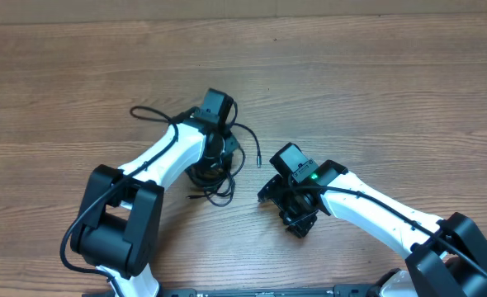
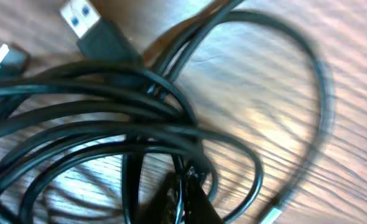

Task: Untangle cables
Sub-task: 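Lift the bundle with the left gripper and pull it up-left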

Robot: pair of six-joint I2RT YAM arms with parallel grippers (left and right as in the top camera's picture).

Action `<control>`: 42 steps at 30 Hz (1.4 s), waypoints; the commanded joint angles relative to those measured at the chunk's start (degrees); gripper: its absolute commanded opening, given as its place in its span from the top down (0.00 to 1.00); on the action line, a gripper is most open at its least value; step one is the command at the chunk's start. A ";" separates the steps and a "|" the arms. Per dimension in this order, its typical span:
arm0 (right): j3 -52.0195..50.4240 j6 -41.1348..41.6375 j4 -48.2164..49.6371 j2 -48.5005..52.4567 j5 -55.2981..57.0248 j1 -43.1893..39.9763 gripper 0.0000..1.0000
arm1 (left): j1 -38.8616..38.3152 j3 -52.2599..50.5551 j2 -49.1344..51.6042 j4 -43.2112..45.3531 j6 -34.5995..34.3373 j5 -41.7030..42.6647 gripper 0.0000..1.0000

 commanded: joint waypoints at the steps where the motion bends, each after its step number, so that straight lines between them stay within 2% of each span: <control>1: -0.33 -0.52 0.46 0.17 1.16 -0.13 0.11 | 0.37 7.82 -4.55 -5.11 8.09 0.33 0.96; 5: -0.31 -9.66 3.63 0.17 1.05 -0.50 0.18 | 0.35 12.46 -9.16 -11.93 13.73 0.70 0.95; 10: -0.20 -17.57 4.37 0.17 -3.67 -3.67 0.25 | 0.37 12.94 -14.16 -15.43 21.94 2.73 0.96; 14: -0.20 -26.60 7.78 0.17 -9.81 -7.32 0.25 | 0.37 12.92 -15.28 -17.07 25.97 2.62 0.95; 15: -0.20 -27.47 8.22 0.17 -10.69 -8.20 0.25 | 0.35 12.81 -15.04 -17.40 25.64 2.67 0.89; 17: -0.20 -27.43 8.09 0.17 -10.71 -9.75 0.24 | 0.24 12.44 -14.34 -17.70 22.01 2.64 0.60; 19: -0.22 -27.41 7.67 0.17 -10.69 -11.23 0.24 | 0.15 11.65 -12.96 -17.35 15.34 2.62 0.51; 21: -0.22 -27.39 7.15 0.17 -10.69 -12.41 0.24 | 0.02 10.78 -10.97 -15.67 9.70 2.58 0.50; 27: -0.31 -27.41 6.14 0.17 -10.34 -12.87 0.24 | -0.02 10.19 -3.80 -8.11 -3.91 2.60 0.70; 29: -0.33 -27.41 6.10 0.17 -9.97 -12.87 0.23 | -0.02 10.19 -1.40 -8.46 -11.41 2.67 0.71; 31: -0.33 -27.41 5.99 0.17 -9.81 -12.87 0.21 | -0.04 10.19 0.72 -10.47 -18.27 2.62 0.67; 35: -0.33 -27.41 5.99 0.17 -9.81 -12.87 0.19 | 0.20 10.16 3.28 -11.50 -21.92 -1.49 0.48; 42: -0.33 -27.43 6.01 0.17 -7.58 -12.87 0.17 | 0.61 10.16 5.62 -11.37 -25.33 -9.42 0.43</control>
